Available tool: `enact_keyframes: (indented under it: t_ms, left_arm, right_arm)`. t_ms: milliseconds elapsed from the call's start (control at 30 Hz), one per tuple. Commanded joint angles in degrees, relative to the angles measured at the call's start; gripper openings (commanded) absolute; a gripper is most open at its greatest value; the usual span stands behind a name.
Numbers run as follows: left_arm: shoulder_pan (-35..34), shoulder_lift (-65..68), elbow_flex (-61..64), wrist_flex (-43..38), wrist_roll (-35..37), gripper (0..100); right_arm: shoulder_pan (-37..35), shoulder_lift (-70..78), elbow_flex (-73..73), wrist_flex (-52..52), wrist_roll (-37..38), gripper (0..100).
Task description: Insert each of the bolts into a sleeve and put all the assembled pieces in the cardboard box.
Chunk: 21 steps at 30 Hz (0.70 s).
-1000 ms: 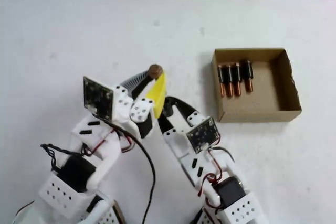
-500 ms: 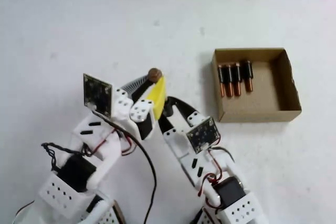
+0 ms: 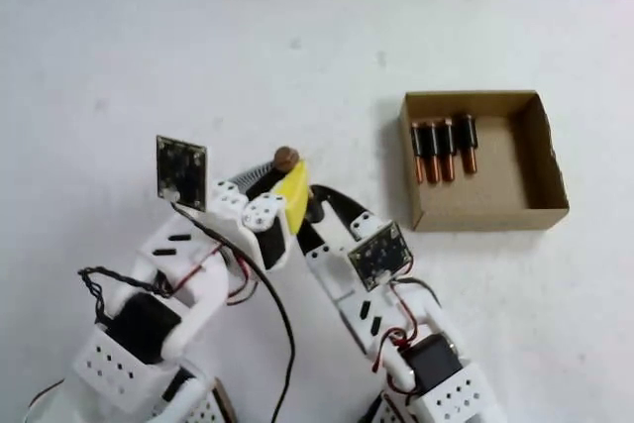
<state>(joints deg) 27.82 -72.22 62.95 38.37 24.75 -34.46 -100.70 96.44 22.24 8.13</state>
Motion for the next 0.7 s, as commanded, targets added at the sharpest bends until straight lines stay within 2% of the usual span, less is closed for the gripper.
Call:
enact_keyframes:
  t_ms: [0, 167, 667]
  left_arm:
    - [0.66, -1.45, 1.85, 2.2, 0.97, 2]
    - [0.66, -1.54, 6.33, 2.11, 0.97, 2]
    - [0.13, -1.54, 6.42, -0.62, 0.79, 4]
  right_arm:
    - [0.22, -0.66, 0.44, -0.31, -0.18, 1.7]
    - [0.22, -0.66, 0.44, -0.13, -0.18, 1.7]
    - [0.4, -0.66, 0.44, 0.13, -0.18, 1.7]
